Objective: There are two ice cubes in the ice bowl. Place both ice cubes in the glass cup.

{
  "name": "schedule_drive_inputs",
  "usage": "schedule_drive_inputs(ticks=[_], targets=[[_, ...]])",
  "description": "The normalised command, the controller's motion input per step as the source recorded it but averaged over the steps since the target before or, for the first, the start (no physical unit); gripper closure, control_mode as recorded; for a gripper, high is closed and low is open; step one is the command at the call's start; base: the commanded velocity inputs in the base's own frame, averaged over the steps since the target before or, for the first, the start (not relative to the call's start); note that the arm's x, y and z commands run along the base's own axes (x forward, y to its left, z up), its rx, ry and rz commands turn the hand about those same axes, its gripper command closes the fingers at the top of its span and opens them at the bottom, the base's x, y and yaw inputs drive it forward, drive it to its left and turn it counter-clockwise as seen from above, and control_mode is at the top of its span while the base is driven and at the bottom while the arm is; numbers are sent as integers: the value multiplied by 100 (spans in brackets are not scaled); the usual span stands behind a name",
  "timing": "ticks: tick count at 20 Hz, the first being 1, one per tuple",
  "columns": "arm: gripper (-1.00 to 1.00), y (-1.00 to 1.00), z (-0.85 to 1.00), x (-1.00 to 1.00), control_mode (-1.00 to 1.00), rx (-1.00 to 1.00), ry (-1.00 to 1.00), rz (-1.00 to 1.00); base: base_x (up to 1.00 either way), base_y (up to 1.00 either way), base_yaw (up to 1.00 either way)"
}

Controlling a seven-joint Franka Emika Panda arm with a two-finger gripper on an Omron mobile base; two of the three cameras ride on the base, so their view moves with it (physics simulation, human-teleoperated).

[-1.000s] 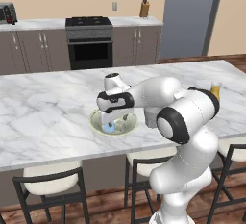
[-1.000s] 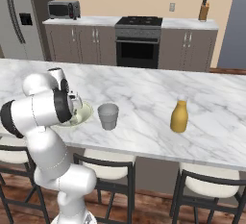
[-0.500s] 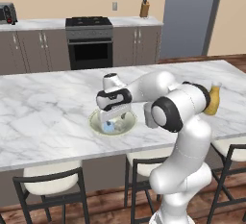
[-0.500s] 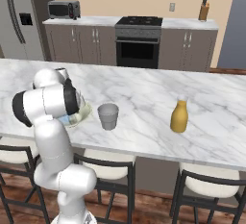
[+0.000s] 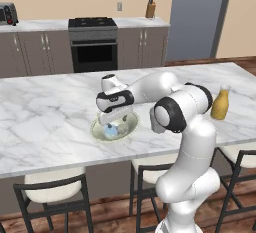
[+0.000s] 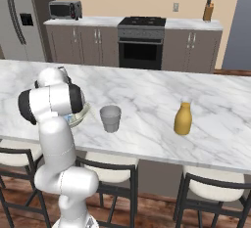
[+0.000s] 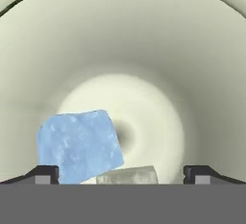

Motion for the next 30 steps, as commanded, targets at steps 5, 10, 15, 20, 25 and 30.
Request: schedule_drive_inputs(ticks=[5, 10, 15, 20, 25, 30], targets=[[-100, -11, -23, -53, -100, -2, 0, 0, 0, 0, 0], [-100, -10, 0, -23, -100, 0, -1, 0, 0, 0, 0], [-100, -28, 0, 3, -100, 0, -7, 0, 0, 0, 0], [-100, -34, -6, 8, -100, 0, -5, 3, 0, 0, 0], [-100, -12, -9, 0, -100, 1, -3, 4, 0, 0, 0], [-100, 7, 0, -10, -100, 0, 0, 0, 0, 0, 0]])
